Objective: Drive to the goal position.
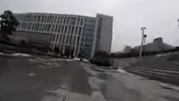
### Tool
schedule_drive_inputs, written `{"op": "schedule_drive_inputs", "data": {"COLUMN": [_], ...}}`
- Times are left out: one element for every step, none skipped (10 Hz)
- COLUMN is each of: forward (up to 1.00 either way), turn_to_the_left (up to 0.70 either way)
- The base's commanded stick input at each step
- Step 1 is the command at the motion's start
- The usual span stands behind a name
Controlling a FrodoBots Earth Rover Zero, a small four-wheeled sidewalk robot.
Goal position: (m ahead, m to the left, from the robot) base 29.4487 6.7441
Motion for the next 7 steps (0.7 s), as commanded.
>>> {"op": "schedule_drive_inputs", "data": {"forward": [1.00,1.00,1.00,1.00,1.00,1.00,1.00], "turn_to_the_left": [0.00,0.00,0.00,0.00,0.20,0.27,0.27]}}
